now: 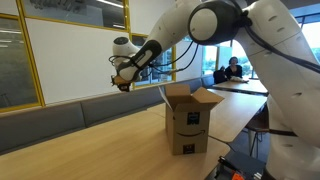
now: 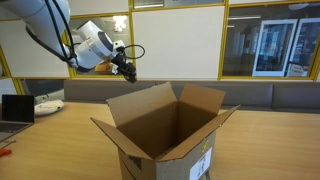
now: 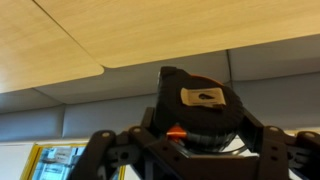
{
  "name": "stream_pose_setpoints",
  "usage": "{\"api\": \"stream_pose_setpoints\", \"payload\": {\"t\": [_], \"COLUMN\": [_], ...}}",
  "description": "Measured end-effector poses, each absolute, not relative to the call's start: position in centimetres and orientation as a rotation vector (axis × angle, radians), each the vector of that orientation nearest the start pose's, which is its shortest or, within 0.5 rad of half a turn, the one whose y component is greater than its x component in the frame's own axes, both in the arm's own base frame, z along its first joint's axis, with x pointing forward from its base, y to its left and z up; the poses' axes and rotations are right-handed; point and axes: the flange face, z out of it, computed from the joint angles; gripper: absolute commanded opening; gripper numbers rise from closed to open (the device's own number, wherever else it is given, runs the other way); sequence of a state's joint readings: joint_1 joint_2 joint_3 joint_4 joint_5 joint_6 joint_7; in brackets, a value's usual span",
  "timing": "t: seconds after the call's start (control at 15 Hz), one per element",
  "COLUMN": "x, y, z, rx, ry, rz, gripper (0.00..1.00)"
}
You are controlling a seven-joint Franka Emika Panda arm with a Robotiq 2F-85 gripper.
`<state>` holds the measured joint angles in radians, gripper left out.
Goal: Put the measuring tape, turnip plushie and the rope in the box respectively then move the box to the right, then put the black object in the box
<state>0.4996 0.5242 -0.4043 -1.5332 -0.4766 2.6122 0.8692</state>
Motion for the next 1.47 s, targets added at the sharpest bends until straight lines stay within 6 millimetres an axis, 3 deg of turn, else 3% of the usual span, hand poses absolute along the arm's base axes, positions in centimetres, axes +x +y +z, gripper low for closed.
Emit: {"api": "stream_pose_setpoints", "payload": {"t": [0.4,0.8,1.13,1.47], "x": [66.6,58.4,51.6,48.7], "y": [7.7,0.1,-5.3,-8.3], "z": [52.9,59.0,59.6,55.7], "rx": [-2.993,-2.969,-2.954,-2.965], "ry": [0.714,0.987,1.161,1.280], "rz": [-1.460,-1.473,-1.408,-1.185], "gripper": [0.55,0.55,0.55,0.55]}}
